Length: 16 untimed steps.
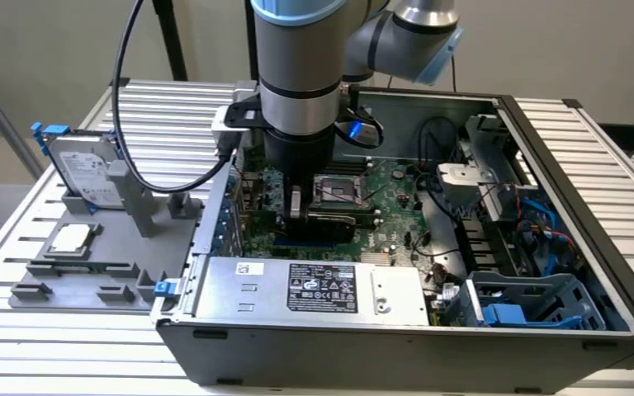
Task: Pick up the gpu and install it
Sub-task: 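Insert the gpu into the slot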
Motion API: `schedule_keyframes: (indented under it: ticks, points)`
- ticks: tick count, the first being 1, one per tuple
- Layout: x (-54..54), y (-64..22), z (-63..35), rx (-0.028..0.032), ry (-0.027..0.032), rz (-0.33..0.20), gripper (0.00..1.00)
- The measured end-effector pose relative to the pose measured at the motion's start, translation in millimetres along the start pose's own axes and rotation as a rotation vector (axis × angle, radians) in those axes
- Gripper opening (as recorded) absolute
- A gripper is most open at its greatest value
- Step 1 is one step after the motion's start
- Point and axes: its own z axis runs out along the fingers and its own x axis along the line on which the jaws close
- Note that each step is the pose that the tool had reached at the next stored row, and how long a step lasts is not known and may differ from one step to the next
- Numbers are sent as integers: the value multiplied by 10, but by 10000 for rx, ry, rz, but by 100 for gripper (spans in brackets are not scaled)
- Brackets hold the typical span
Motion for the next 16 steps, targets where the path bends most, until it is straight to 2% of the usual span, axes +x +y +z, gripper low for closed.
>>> schedule_keyframes:
  ticks: [16]
  points:
    - [-27, 2, 17, 6, 112, -2, 0]
